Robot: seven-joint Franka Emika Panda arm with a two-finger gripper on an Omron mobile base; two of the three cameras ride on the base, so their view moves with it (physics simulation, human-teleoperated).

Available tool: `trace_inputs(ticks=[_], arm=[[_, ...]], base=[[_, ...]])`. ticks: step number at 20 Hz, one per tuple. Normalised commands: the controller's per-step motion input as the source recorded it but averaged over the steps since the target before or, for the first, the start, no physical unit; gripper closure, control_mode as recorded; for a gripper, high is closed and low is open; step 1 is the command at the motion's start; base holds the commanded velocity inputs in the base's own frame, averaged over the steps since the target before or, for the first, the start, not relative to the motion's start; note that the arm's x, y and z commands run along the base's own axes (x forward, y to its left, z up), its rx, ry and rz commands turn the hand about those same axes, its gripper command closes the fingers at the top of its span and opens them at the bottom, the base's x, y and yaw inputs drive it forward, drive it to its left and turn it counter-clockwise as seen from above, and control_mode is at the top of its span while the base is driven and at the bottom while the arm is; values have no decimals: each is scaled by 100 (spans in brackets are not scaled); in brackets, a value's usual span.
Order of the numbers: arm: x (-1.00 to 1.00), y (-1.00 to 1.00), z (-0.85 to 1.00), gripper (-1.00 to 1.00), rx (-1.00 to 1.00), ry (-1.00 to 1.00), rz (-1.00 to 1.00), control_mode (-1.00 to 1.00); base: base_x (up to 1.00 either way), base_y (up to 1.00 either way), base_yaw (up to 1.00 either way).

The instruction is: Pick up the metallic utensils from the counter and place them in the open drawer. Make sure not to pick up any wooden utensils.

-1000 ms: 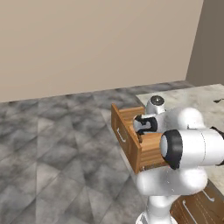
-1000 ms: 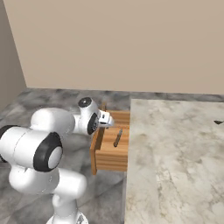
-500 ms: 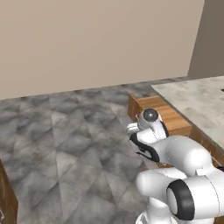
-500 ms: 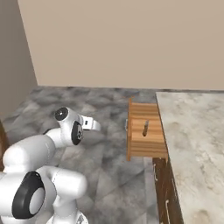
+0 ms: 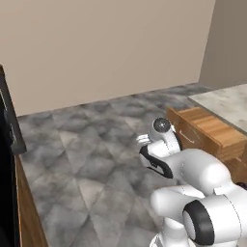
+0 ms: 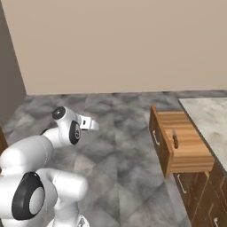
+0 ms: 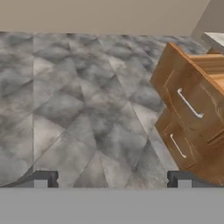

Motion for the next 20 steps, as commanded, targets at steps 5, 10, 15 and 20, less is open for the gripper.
trace_inputs(ticks=[5, 10, 15, 20], arm=[[0, 0, 0, -100, 0, 0, 0, 100], [0, 0, 0, -100, 0, 0, 0, 100], [0, 0, 0, -100, 0, 0, 0, 100], [0, 0, 0, -100, 0, 0, 0, 100]], base=[[100, 88, -28], [100, 59, -19], [100, 36, -17], [100, 45, -28]])
